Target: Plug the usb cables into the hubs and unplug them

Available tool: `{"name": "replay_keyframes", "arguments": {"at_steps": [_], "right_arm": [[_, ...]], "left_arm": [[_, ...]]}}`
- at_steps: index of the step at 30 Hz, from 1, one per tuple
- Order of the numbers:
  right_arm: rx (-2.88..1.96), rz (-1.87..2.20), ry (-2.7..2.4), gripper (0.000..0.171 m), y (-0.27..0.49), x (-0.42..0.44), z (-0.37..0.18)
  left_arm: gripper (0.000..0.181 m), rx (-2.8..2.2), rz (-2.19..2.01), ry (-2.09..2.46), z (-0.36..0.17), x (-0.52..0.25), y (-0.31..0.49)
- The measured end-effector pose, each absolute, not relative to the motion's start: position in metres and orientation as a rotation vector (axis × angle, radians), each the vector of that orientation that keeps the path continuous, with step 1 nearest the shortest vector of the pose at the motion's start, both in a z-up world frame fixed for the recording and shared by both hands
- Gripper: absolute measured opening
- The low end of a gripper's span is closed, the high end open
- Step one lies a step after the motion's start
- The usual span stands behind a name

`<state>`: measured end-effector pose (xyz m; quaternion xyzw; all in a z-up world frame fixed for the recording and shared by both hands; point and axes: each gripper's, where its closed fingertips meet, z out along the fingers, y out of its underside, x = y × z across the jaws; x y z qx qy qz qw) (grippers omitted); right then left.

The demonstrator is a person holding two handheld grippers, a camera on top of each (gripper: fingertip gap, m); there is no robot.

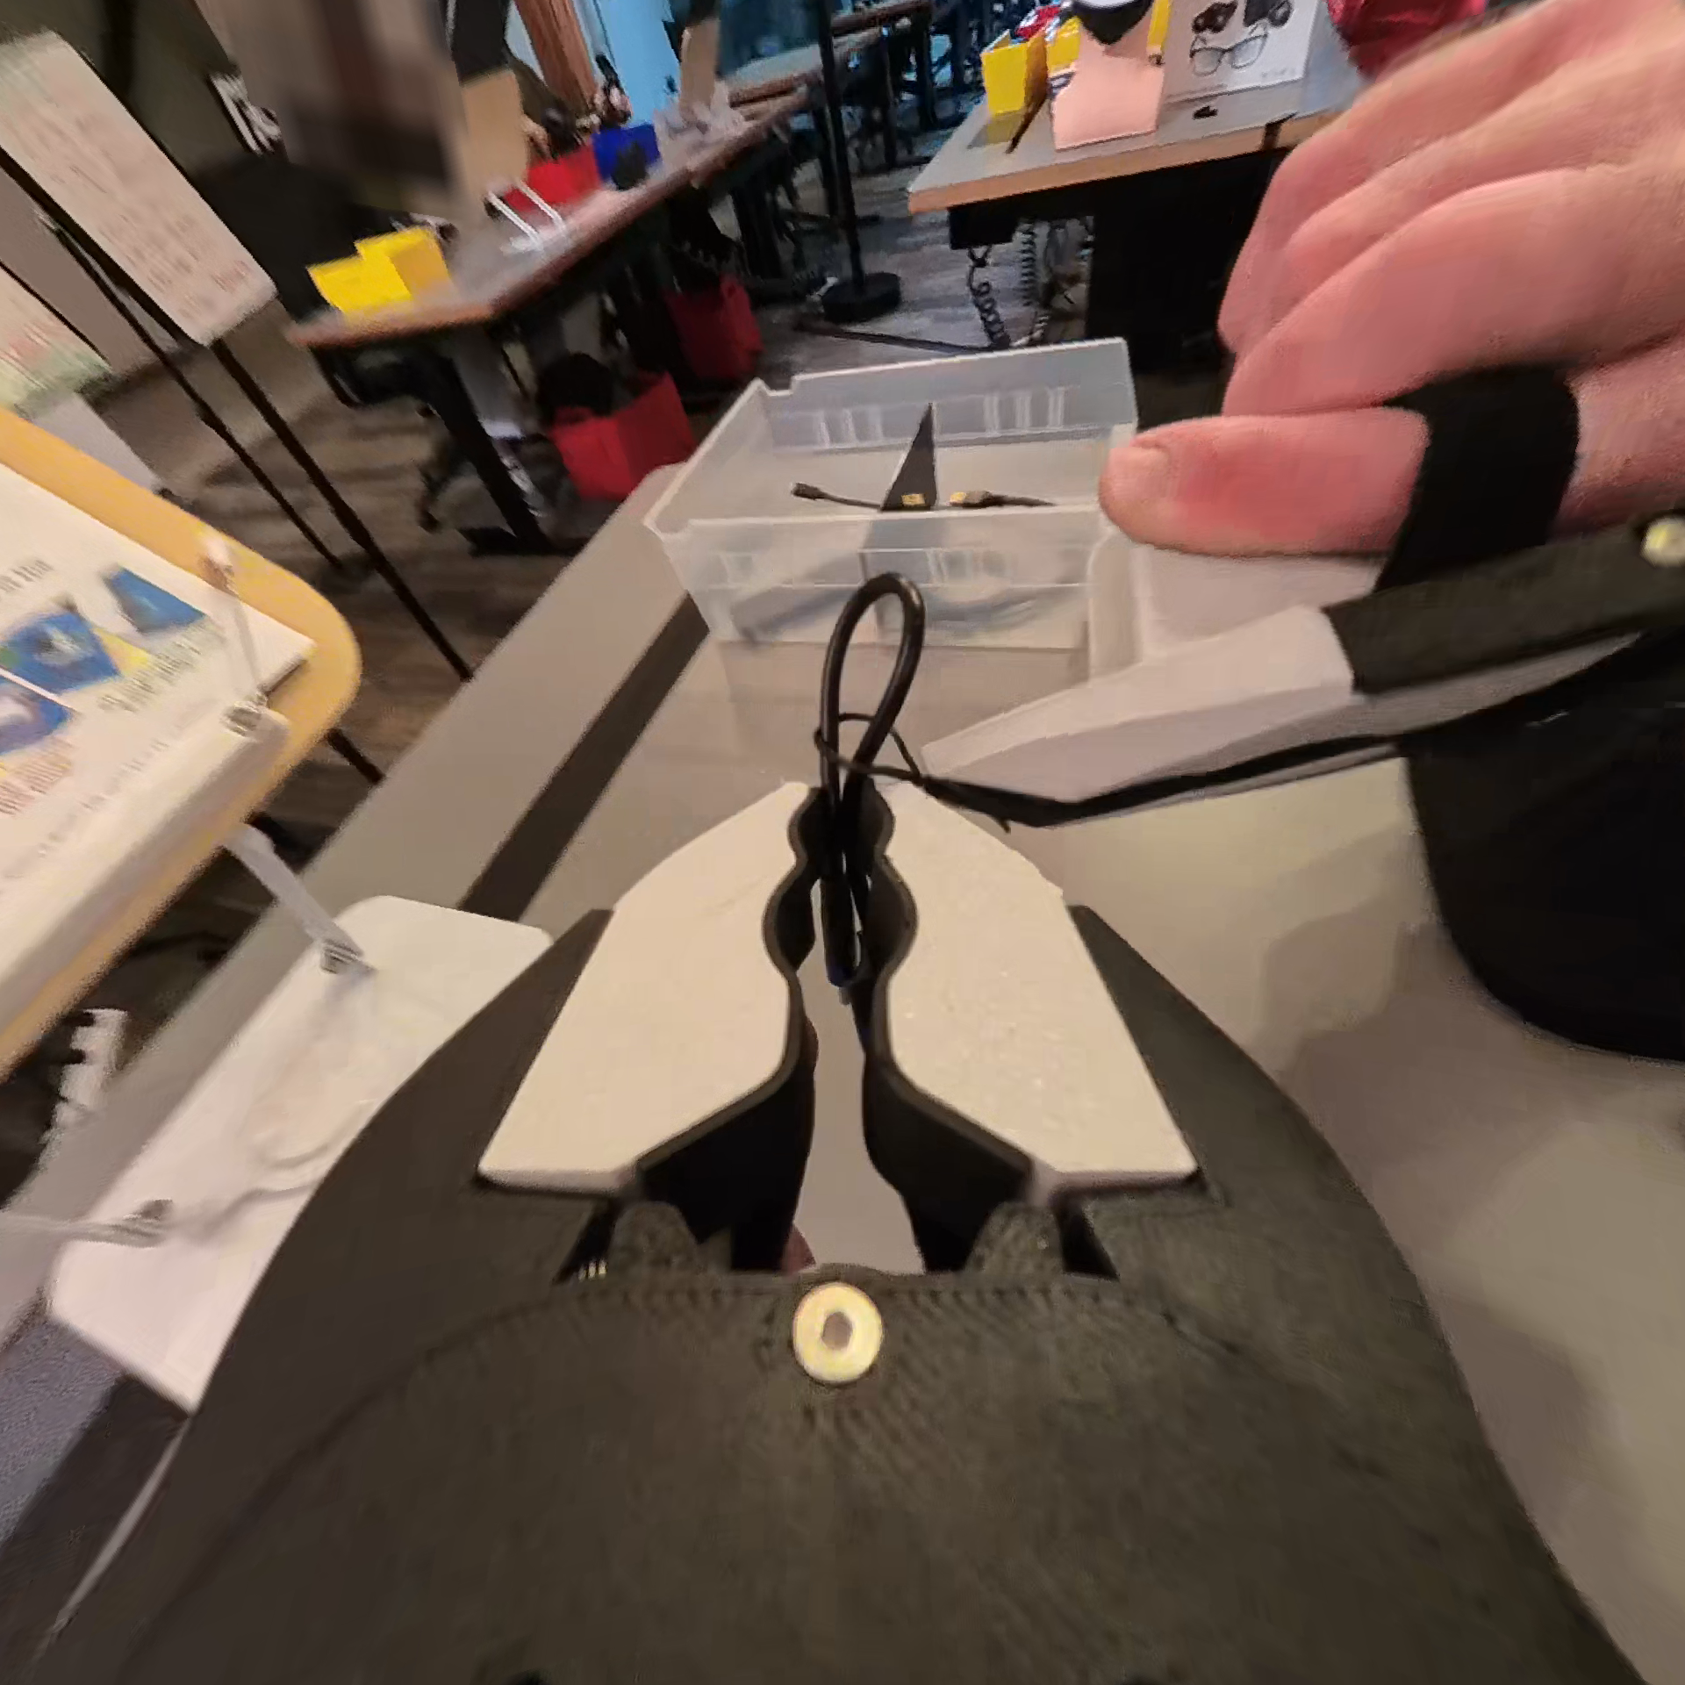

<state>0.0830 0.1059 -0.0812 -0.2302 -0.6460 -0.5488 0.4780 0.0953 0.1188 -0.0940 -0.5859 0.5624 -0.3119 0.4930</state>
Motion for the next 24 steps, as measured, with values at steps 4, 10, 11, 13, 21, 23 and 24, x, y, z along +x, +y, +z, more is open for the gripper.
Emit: {"name": "replay_keyframes", "arguments": {"at_steps": [4, 10, 11, 13, 21, 23, 24], "right_arm": [[-0.426, -1.438, -1.756, 0.0, 0.109, 0.091, -0.091], [-0.745, -1.206, -1.574, 0.014, 0.105, 0.098, -0.073], [-0.831, -1.096, -1.534, 0.016, 0.102, 0.099, -0.072], [-1.051, -0.786, -1.426, 0.022, 0.094, 0.097, -0.073], [-1.431, 0.693, -0.678, 0.037, 0.076, 0.103, -0.051], [-1.44, 0.894, -0.586, 0.036, 0.078, 0.105, -0.053], [-1.44, 0.96, -0.561, 0.035, 0.078, 0.104, -0.055]], "left_arm": [[0.006, -1.477, -0.869, 1.35, -0.104, 0.103, 0.118], [0.006, -1.347, -0.747, 1.327, -0.088, 0.098, 0.123], [0.006, -1.337, -0.72, 1.317, -0.086, 0.097, 0.124], [0.006, -1.242, -0.649, 1.318, -0.079, 0.097, 0.122], [0.006, -0.947, -0.486, 1.273, -0.051, 0.1, 0.101], [0.006, -0.908, -0.459, 1.28, -0.05, 0.101, 0.097], [0.006, -0.884, -0.459, 1.275, -0.048, 0.102, 0.095]]}}
